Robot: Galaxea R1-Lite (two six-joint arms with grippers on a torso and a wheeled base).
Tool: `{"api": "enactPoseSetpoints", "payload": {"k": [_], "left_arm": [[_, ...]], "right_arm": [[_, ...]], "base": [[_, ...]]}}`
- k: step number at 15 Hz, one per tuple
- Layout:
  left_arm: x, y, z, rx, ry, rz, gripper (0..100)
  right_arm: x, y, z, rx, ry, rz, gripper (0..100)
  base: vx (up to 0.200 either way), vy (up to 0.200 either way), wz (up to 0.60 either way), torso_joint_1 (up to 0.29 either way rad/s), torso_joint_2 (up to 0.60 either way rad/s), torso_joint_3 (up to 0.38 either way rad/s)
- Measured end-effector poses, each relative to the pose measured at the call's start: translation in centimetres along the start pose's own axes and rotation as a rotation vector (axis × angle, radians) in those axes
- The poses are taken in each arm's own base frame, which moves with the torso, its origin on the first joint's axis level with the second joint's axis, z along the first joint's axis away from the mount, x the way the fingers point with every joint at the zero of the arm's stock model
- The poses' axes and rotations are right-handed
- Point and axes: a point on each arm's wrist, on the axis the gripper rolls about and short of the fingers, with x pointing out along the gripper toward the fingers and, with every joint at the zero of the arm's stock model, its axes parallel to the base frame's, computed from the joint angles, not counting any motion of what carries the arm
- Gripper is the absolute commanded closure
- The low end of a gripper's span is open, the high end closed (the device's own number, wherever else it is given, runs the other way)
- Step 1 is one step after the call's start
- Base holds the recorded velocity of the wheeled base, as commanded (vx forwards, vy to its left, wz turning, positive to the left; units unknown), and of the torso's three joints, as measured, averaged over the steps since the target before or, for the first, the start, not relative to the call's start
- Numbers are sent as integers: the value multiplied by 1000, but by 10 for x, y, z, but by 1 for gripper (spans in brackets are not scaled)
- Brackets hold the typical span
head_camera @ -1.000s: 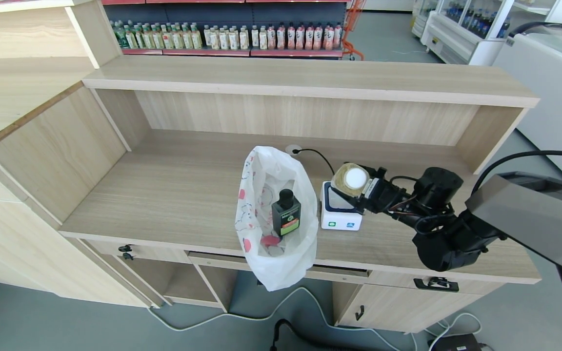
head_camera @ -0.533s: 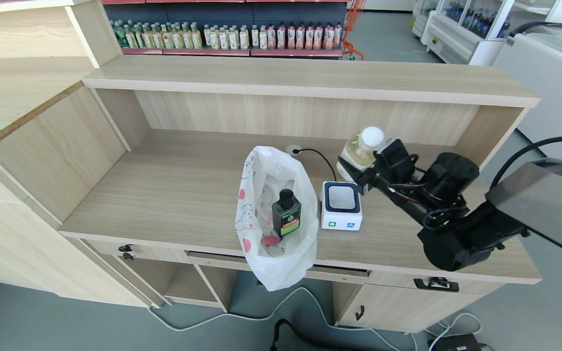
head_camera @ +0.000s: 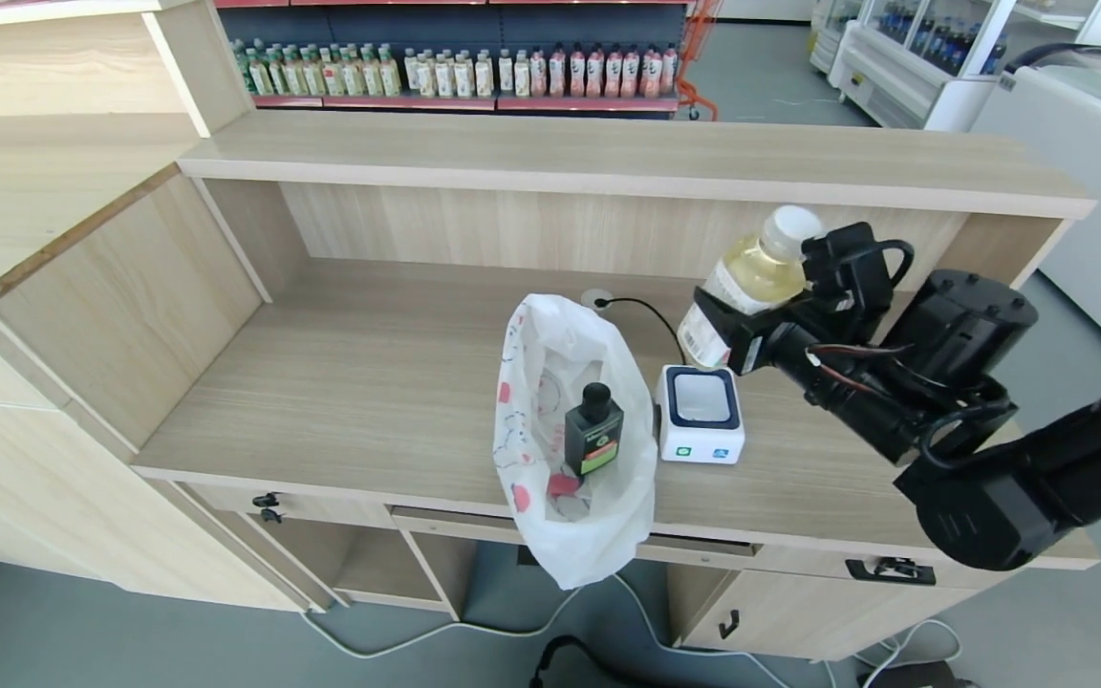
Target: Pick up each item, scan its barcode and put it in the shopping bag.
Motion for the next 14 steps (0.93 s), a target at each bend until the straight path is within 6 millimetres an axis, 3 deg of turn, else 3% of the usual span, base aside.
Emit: {"api": "enactPoseSetpoints", "payload": {"k": [4,6,9,14], "left_arm": [[0,0,0,0,0,1,0],[0,0,0,0,0,0,0],[0,0,0,0,0,1,0],[0,0,0,0,0,0,0]], "right_arm": [[-12,37,32,155,29,126,100],[-19,54,41,177,33,184,100],[-26,67,30,183,78,223,100],[-40,75,-6,160,198,239,100]], "base": [[0,200,0,0,4,1],[0,0,0,0,0,0],[0,0,0,0,0,0],[0,0,0,0,0,0]]}}
